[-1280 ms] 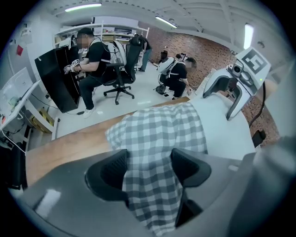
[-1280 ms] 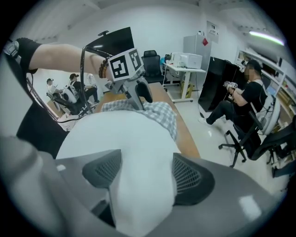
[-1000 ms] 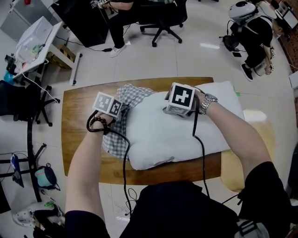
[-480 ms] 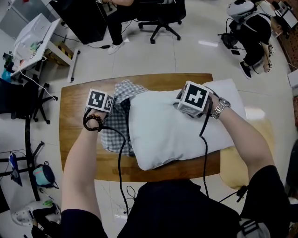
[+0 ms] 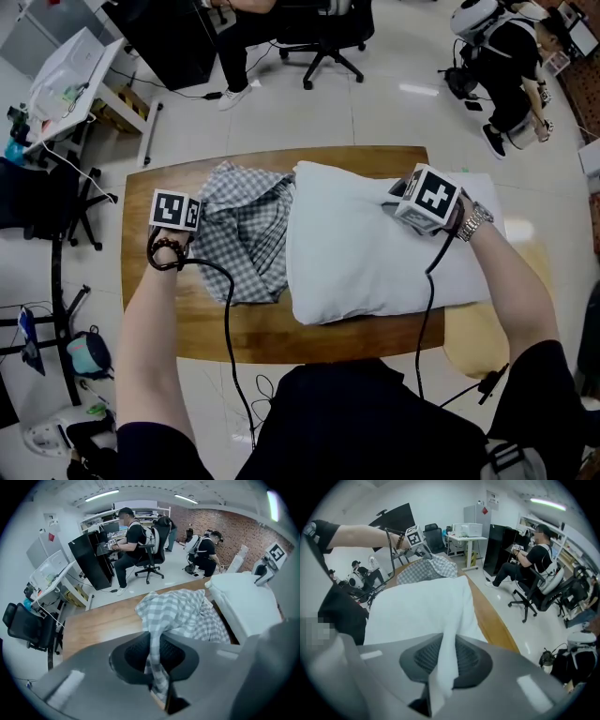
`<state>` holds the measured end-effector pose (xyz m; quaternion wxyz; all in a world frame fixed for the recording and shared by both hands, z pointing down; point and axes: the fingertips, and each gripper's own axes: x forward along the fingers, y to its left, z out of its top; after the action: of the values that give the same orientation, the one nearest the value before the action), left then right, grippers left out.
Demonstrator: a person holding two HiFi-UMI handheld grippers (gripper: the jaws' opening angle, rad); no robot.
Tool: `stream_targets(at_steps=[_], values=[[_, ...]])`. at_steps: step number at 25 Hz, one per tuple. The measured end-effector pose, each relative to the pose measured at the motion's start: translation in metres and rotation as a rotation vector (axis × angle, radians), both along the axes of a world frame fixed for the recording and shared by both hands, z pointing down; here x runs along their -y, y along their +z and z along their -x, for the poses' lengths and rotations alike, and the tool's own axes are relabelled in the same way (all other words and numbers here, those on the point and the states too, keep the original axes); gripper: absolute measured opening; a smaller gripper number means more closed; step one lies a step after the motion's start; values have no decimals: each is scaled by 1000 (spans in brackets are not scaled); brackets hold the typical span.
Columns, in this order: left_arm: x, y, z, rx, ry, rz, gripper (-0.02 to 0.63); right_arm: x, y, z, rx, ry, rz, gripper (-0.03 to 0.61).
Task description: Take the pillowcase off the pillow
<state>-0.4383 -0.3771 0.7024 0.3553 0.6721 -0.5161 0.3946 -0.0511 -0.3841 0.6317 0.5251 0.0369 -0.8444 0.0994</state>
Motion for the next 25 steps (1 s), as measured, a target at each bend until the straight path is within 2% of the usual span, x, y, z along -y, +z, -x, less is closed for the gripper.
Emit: stream_targets(at_steps=[7, 9, 12, 14, 17, 25], values=[[-22, -8, 22, 23, -28, -35, 32, -3, -5, -27, 25, 20, -53, 67], [-26, -11, 20, 33, -26, -51, 39, -8, -9, -30, 32, 25, -71, 97], [-30, -19, 13, 47, -10, -83, 107, -6, -19, -28, 81, 26, -141, 181], [-36, -23, 7, 52, -1, -100, 152, -6, -24, -28, 102, 32, -185, 203], [-48, -30, -1, 52, 6, -123, 183, -20, -33, -35, 90, 53, -206, 212], [-85, -55, -22, 35, 24, -202, 190, -63, -53, -50, 96, 85, -279, 227]])
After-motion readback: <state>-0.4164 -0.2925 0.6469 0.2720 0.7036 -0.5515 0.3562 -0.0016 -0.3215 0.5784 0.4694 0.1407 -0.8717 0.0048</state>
